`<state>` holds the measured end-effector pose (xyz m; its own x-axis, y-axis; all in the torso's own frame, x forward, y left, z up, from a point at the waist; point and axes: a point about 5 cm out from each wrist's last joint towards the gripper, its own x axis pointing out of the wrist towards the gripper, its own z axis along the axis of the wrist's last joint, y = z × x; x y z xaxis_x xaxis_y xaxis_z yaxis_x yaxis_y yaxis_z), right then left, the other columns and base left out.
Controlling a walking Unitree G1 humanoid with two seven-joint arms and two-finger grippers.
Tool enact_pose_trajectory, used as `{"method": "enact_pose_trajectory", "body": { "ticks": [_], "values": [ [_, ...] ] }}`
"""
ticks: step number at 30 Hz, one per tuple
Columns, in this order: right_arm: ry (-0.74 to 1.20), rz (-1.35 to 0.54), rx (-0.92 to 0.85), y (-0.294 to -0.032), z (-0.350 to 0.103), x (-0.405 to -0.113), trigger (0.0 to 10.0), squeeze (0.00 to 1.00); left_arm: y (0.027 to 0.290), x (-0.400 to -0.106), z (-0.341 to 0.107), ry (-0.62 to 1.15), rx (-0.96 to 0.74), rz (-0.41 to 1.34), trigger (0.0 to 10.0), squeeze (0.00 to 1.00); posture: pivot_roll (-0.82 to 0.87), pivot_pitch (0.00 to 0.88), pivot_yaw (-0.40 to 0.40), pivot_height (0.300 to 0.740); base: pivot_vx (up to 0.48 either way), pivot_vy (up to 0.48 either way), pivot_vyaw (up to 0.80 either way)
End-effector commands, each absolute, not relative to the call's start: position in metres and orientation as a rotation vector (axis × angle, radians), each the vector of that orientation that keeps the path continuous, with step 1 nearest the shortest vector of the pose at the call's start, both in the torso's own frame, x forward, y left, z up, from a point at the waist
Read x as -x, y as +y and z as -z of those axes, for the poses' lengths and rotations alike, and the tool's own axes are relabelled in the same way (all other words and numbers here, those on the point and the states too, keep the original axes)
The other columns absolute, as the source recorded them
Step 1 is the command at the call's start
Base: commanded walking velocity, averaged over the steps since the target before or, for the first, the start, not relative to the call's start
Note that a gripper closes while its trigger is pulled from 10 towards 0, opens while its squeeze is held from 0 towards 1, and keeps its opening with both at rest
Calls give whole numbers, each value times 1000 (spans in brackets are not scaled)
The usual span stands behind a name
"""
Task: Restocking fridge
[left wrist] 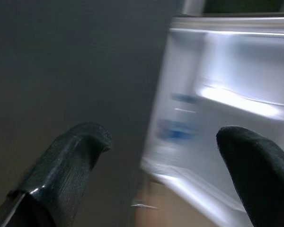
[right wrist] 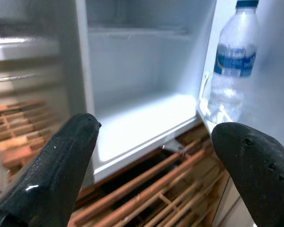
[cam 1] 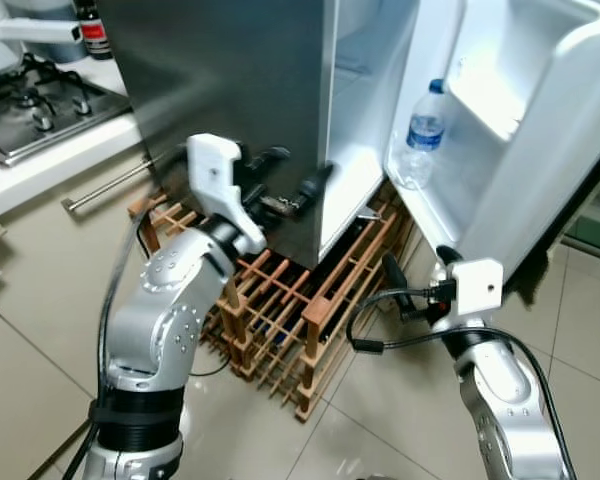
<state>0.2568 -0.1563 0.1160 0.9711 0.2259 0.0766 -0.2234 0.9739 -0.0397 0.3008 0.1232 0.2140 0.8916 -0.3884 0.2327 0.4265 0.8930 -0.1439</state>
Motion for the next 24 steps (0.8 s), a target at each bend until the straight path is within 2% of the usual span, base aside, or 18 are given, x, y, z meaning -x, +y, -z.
{"method": "enact_pose_trajectory", "body": {
  "ticks": [1, 4, 11, 24],
  "values": [
    [-122, -176, 25, -166, -125, -262, 10000, 0, 143, -305, -203, -178, 147, 238, 10000, 0, -90, 0, 16, 740, 0, 0, 0],
    [-152, -80, 31, -183, -134, -276, 10000, 0, 161, -308, -181, -103, 75, 54, 10000, 0, -87, 0, 9, 740, 0, 0, 0],
    [-176, -1, 52, -206, -144, -293, 10000, 0, 169, -303, -144, 24, 93, -24, 10000, 0, -92, 0, 11, 740, 0, 0, 0],
    [-177, -75, 62, -197, -145, -303, 10000, 0, 176, -307, -135, 36, 100, -155, 10000, 0, -96, 0, 15, 740, 0, -458, 0]
  ]
}}
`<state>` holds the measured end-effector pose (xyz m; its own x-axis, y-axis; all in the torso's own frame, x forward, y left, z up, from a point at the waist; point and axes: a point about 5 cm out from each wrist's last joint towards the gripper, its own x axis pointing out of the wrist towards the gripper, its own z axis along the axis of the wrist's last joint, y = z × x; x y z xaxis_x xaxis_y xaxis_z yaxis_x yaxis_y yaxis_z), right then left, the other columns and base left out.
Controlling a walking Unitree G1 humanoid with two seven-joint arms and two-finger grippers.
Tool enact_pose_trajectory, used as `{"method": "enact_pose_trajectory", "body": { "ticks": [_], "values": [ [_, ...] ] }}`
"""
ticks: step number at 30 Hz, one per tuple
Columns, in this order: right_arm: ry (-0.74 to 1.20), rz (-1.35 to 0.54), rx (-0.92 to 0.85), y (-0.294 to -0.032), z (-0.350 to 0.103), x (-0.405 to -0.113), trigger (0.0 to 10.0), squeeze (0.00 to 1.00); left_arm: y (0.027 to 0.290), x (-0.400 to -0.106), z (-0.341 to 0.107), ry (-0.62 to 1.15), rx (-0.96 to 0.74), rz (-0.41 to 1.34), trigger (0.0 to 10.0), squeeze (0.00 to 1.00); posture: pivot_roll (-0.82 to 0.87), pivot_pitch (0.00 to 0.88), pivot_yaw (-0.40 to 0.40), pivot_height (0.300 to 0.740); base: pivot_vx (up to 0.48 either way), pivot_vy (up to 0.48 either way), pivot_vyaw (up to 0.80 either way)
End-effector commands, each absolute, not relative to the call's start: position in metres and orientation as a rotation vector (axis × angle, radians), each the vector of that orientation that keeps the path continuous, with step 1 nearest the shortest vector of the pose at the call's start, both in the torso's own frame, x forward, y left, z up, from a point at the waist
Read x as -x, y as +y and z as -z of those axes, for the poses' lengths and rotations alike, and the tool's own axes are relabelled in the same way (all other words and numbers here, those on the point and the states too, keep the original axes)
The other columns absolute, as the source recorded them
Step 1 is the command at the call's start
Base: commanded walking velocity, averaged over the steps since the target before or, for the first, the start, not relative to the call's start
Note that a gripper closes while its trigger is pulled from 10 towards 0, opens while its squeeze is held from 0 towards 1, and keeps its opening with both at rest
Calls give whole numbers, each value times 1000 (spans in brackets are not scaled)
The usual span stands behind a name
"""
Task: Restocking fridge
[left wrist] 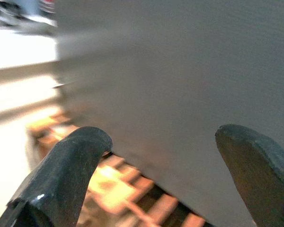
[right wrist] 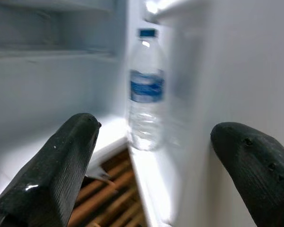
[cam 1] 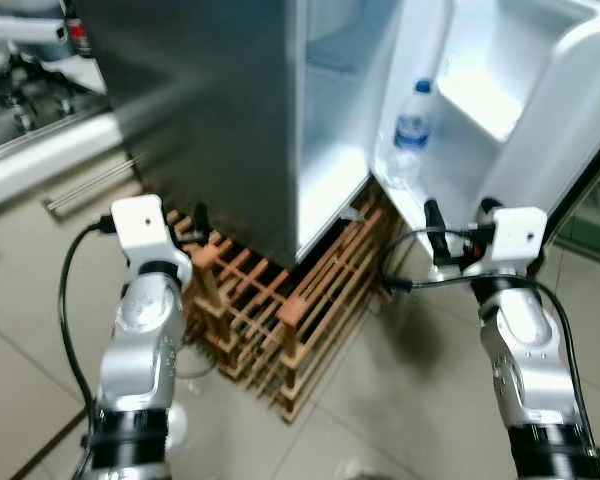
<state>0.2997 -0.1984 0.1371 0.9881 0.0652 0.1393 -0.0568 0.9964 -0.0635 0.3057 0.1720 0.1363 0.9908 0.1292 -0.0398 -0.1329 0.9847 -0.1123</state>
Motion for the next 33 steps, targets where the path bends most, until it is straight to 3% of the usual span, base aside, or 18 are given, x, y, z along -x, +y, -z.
{"method": "enact_pose_trajectory", "body": {
  "ticks": [1, 14, 19, 26, 33],
  "values": [
    [-179, -83, 63, -197, -146, -305, 10000, 0, 176, -307, -135, 34, 96, -162, 10000, 0, -96, 0, 15, 740, 0, -458, 0],
    [-169, -164, 118, -206, -157, -327, 10000, 0, 177, -309, -136, 28, 67, -185, 10000, 0, -84, 0, 5, 740, 0, -33, 0],
    [-163, -118, 190, -233, -165, -334, 10000, 0, 181, -305, -135, 31, 60, -191, 10000, 0, -78, 22, 8, 740, 0, 0, 0],
    [-95, 44, 328, -304, -171, -328, 10000, 0, 180, -304, -133, 53, 48, -174, 10000, 0, -86, 52, 32, 740, 0, 0, 0],
    [-46, 331, 444, -377, -187, -304, 10000, 0, 178, -306, -133, 63, 43, -151, 10000, 0, -100, 68, 50, 740, 0, 0, 0]
  ]
}}
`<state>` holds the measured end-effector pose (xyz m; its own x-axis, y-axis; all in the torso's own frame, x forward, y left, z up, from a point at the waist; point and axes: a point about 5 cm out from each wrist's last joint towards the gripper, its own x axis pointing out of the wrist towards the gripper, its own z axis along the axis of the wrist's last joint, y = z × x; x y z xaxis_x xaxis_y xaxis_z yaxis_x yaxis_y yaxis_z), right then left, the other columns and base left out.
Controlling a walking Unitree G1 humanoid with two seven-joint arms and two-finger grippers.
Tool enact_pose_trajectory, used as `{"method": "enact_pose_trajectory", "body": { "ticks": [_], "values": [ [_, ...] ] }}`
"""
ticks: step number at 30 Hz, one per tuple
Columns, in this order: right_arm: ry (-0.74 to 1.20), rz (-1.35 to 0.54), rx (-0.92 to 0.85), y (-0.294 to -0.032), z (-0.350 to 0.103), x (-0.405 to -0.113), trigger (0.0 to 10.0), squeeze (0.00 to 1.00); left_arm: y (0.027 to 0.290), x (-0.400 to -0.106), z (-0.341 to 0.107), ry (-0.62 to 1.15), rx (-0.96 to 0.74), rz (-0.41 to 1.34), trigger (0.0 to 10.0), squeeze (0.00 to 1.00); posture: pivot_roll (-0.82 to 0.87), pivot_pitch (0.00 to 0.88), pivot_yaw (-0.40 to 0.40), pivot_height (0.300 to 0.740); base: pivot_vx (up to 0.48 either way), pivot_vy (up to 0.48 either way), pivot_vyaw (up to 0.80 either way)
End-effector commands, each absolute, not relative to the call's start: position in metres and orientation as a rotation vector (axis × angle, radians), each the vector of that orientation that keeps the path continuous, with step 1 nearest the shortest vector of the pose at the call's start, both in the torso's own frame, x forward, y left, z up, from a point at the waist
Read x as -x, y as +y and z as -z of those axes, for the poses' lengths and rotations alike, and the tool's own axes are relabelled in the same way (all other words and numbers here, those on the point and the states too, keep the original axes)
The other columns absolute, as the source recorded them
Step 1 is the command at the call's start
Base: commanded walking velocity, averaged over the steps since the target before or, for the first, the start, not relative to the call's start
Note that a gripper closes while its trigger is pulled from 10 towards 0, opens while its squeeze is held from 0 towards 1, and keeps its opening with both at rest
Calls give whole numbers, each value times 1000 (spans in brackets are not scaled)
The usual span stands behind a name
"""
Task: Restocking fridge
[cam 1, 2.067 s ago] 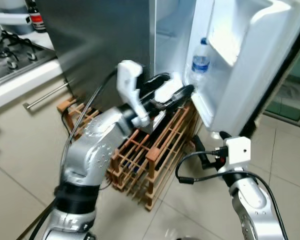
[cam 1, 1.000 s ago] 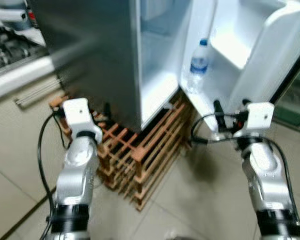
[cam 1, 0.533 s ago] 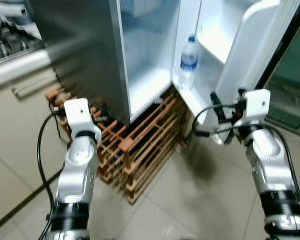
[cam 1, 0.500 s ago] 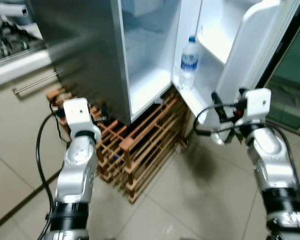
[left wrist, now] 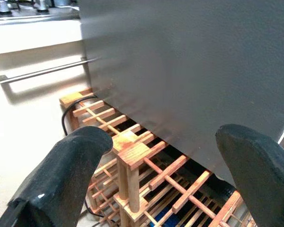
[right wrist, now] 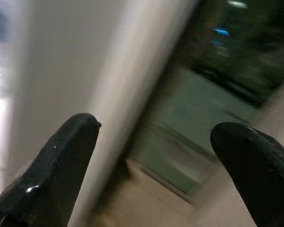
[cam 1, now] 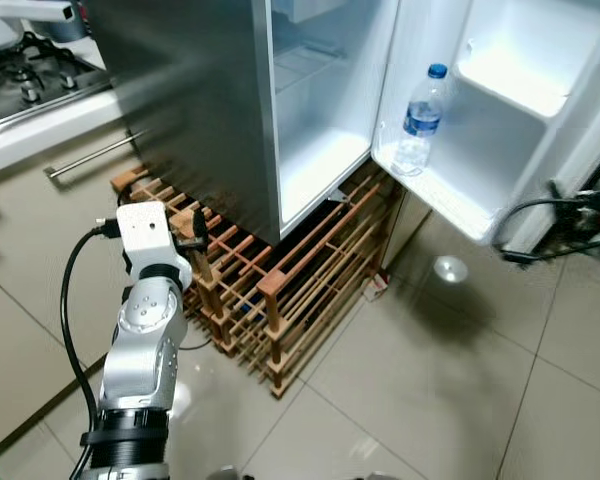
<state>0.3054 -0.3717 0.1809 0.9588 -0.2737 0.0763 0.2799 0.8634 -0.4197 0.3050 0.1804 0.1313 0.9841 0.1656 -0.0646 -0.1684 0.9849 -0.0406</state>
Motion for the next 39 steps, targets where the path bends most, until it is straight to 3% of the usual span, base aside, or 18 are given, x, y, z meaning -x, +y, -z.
{"method": "enact_pose_trajectory", "body": {
  "ticks": [1, 9, 10, 11, 14, 15, 17, 20, 25, 39],
  "values": [
    [-84, 398, 448, -389, -196, -297, 10000, 0, 177, -306, -134, 64, 43, -143, 10000, 0, -102, 69, 52, 740, 0, 0, 0],
    [-209, 275, 375, -358, -200, -305, 10000, 0, 176, -308, -135, 62, 42, -136, 10000, 0, -114, 63, 52, 740, 0, 0, 0],
    [-244, 210, 288, -333, -196, -311, 10000, 0, 176, -310, -135, 56, 35, -136, 10000, 0, -116, 49, 45, 740, 0, 0, 0],
    [-244, 210, 288, -333, -196, -311, 10000, 0, 176, -310, -135, 56, 35, -136, 10000, 0, -116, 49, 45, 740, 0, 0, 0],
    [-271, 87, 157, -279, -181, -315, 10000, 0, 177, -313, -138, 40, 31, -148, 10000, 0, -112, 32, 36, 740, 0, 0, 0],
    [-271, 87, 157, -279, -181, -315, 10000, 0, 177, -313, -138, 40, 31, -148, 10000, 0, -112, 32, 36, 740, 0, 0, 0],
    [-272, -16, 95, -238, -168, -315, 10000, 0, 176, -316, -139, 29, 32, -157, 10000, 0, -108, 7, 28, 740, 0, 0, 0],
    [-247, -20, 30, -220, -155, -317, 10000, 0, 177, -318, -140, 17, 38, -163, 10000, 0, -96, 0, 20, 740, 0, 0, 0],
    [-223, -31, -5, -206, -148, -316, 10000, 0, 180, -319, -142, 3, 59, -179, 10000, 0, -88, 0, 19, 740, 0, 0, 278],
    [-197, -72, 30, -202, -153, -326, 10000, 0, 186, -322, -141, 4, 12, -286, 10000, 0, -76, 0, -7, 740, 18, -443, 608]
  ]
}}
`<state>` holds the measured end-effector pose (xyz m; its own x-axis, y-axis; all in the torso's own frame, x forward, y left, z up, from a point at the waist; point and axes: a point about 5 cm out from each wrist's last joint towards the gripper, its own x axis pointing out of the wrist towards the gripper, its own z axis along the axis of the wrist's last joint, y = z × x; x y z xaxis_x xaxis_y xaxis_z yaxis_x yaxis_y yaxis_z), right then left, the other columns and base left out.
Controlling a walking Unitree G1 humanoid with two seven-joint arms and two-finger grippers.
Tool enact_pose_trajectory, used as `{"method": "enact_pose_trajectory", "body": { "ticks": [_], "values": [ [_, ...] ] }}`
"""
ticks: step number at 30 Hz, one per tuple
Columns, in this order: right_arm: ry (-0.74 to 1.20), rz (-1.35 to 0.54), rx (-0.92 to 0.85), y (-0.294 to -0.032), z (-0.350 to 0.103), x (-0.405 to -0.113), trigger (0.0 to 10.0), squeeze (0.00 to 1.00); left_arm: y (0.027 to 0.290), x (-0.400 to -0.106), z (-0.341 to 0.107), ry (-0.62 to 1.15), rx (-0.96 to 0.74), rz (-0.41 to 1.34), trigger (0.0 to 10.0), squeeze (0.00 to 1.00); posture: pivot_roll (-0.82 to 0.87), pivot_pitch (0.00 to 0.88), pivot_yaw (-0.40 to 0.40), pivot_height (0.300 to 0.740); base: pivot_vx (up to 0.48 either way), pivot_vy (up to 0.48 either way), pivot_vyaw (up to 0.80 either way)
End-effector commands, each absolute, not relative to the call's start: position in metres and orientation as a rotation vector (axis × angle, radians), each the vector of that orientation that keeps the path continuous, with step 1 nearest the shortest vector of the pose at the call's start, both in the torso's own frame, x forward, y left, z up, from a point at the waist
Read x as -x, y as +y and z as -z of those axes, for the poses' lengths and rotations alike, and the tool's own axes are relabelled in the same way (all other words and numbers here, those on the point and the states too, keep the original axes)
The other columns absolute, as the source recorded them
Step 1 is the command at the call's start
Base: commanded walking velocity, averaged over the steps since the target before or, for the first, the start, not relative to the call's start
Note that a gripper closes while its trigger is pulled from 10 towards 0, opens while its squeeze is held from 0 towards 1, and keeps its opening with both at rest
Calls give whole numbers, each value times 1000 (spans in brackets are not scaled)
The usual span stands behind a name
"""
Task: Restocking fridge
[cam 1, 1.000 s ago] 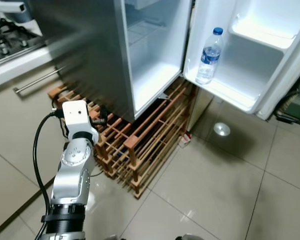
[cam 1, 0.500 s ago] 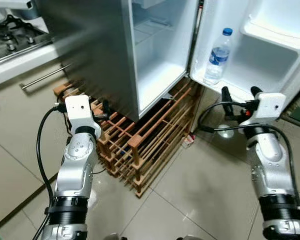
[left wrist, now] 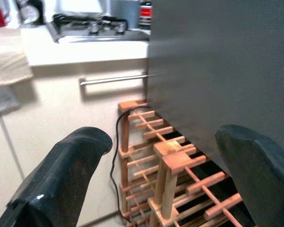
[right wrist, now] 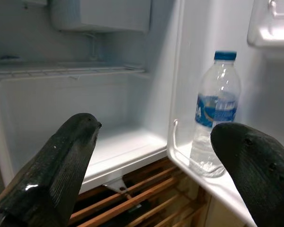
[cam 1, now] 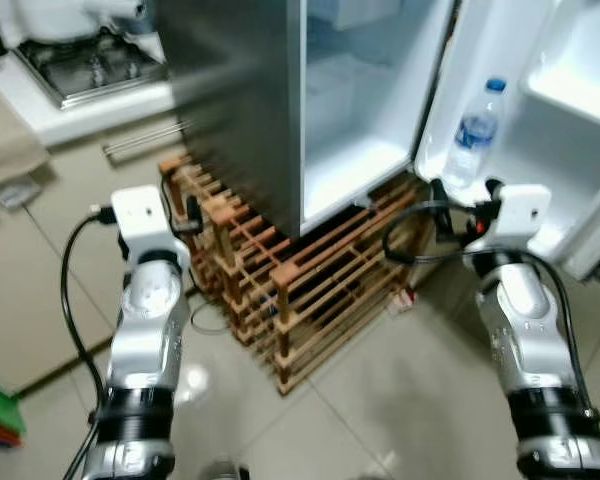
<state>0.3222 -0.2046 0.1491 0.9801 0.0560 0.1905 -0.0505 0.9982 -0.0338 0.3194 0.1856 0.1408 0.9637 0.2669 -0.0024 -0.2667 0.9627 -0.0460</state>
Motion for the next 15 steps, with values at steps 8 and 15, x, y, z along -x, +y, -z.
{"method": "enact_pose_trajectory", "body": {
  "ticks": [8, 15],
  "values": [
    [-200, -65, 41, -204, -155, -329, 10000, 0, 184, -324, -141, -4, -1, -271, 10000, 0, -70, 0, -7, 740, 62, -102, 125],
    [-213, -42, 44, -206, -154, -328, 10000, 0, 184, -326, -140, 5, -25, -259, 10000, 0, -67, 0, 4, 740, 69, -118, 370]
  ]
}}
